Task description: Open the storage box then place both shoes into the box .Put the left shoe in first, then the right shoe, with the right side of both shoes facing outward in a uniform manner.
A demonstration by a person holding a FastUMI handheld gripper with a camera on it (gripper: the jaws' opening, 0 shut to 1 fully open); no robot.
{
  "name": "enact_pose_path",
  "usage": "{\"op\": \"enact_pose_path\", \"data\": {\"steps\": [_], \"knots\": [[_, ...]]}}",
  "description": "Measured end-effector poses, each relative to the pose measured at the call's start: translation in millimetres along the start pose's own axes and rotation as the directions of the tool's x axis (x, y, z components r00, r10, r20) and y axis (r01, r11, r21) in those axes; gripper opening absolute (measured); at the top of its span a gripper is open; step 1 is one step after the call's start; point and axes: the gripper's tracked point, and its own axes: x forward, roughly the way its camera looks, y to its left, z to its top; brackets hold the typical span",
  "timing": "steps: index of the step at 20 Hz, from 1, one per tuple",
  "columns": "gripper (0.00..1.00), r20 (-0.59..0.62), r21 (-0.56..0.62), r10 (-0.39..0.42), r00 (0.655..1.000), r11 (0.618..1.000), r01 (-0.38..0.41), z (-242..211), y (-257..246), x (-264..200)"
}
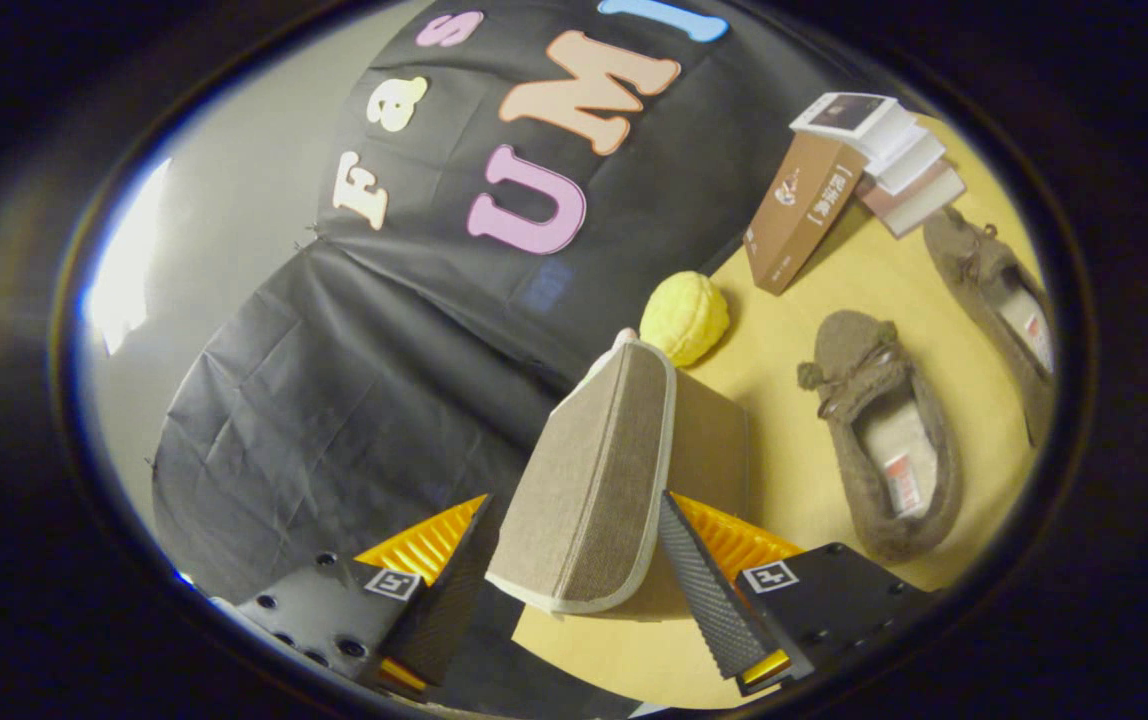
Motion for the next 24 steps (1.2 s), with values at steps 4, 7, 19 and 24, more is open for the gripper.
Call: {"op": "enact_pose_path", "data": {"steps": [4,7,19,24], "knots": [[1.0,-0.038,0.148,0.052,0.998,0.988,-0.046,-10.4,-4.4,10.4],[1.0,-0.02,0.279,0.068,0.997,0.958,-0.06,-5.5,-15.5,16.7],[0.99,-0.008,0.532,0.172,0.985,0.835,-0.141,-17.4,-21.3,35.2],[0.97,0.028,0.587,0.25,0.968,0.78,-0.218,-9.2,-5.7,29.4]]}}
